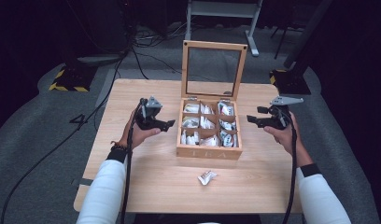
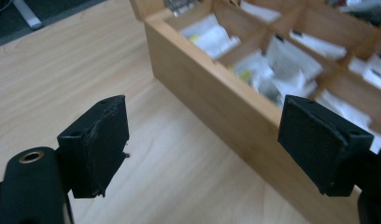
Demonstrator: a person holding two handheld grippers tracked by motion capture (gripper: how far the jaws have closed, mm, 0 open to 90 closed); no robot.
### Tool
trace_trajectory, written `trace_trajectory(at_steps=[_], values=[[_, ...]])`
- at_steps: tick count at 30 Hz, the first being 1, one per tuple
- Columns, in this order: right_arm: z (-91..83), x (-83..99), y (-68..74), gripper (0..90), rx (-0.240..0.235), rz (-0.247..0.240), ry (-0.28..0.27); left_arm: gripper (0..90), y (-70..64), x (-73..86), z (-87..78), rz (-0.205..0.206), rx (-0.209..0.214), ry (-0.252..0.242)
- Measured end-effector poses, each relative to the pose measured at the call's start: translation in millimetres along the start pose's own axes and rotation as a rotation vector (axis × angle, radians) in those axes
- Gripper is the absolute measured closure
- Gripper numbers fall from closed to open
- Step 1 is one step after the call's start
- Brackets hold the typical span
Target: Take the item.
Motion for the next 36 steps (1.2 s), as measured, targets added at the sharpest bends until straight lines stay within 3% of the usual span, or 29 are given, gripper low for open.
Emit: trace_trajectory(at_steps=[7, 10, 14, 17, 21, 32, 33, 36], values=[[21.6, -25.7, -0.7, 29.7, 0.009, 0.027, -0.005, 18.0, 20.3, -30.6, 23.3, -0.042, -0.013, -0.016], [31.0, -31.6, 1.6, 30.1, 0.022, 0.002, 0.003, 18.3, 24.3, -36.6, 30.1, -0.03, -0.022, -0.004], [43.5, -42.0, 4.3, 30.5, 0.02, 0.009, -0.002, 18.3, 34.2, -51.1, 48.9, -0.018, -0.048, 0.028], [53.1, -48.2, 3.7, 30.7, 0.032, 0.002, 0.011, 18.7, 42.1, -59.2, 58.4, -0.051, -0.071, 0.036], [63.8, -57.5, 0.3, 31.0, 0.047, 0.035, -0.002, 19.8, 45.5, -69.5, 66.0, -0.056, -0.088, 0.04], [83.7, -68.1, -15.5, 31.0, 0.102, 0.085, 0.0, 20.6, 53.5, -80.1, 83.8, -0.101, -0.074, 0.055], [87.4, -68.5, -20.5, 31.0, 0.097, 0.141, 0.003, 20.6, 54.4, -81.0, 86.9, -0.109, -0.071, 0.057], [89.4, -69.3, -21.5, 31.2, 0.081, 0.156, -0.012, 20.8, 53.9, -82.2, 91.0, -0.097, -0.072, 0.062]])
Point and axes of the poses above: each handheld gripper's, and its own axes: z roughly forward along the jaws, x roughly out of its underside, y roughly to its left, the point moved 5 cm from there along z, roughly forward along the jaws, and after that the axes turned 15 degrees about z, right-handed, at the moved point
